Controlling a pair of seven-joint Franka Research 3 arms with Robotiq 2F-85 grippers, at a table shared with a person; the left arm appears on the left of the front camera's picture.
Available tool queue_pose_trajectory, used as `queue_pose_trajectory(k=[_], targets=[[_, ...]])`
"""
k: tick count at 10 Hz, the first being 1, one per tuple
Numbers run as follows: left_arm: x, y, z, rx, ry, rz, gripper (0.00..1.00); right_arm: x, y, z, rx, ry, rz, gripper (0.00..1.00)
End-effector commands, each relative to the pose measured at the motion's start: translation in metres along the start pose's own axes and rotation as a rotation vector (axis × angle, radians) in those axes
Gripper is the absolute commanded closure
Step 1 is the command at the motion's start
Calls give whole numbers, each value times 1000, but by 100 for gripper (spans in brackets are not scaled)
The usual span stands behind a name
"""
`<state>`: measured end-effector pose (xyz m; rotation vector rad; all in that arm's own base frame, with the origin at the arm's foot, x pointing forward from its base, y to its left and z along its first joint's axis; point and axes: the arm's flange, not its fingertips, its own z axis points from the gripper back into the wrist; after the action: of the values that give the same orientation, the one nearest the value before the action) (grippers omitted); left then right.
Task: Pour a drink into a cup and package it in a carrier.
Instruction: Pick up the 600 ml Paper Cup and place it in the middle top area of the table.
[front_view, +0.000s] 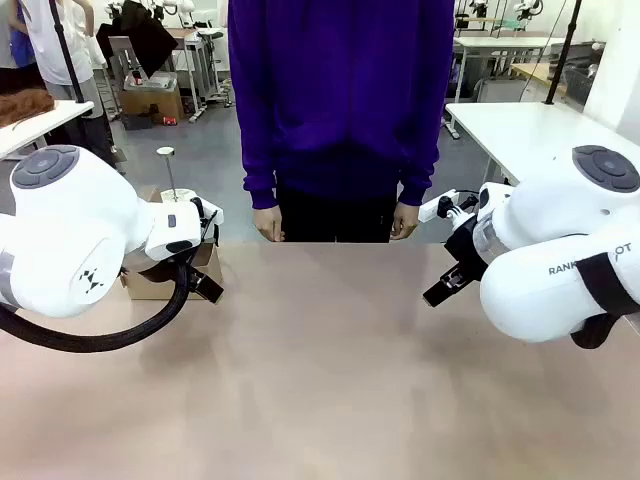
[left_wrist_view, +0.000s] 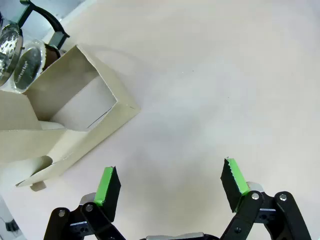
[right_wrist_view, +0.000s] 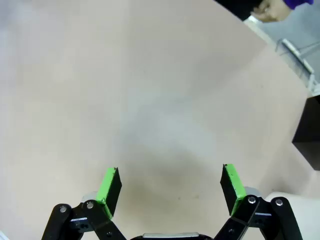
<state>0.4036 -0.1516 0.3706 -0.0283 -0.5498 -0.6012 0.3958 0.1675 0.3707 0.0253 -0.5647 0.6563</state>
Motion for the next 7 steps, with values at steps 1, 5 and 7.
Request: queue_pose_trajectory(k=[1, 5, 7], targets=[[0, 0, 0, 0, 0, 0, 0, 0, 0, 0, 0, 0, 0, 0], [0, 0, 0, 0, 0, 0, 0, 0, 0, 0, 0, 0, 0, 0], [0, 0, 0, 0, 0, 0, 0, 0, 0, 0, 0, 0, 0, 0]])
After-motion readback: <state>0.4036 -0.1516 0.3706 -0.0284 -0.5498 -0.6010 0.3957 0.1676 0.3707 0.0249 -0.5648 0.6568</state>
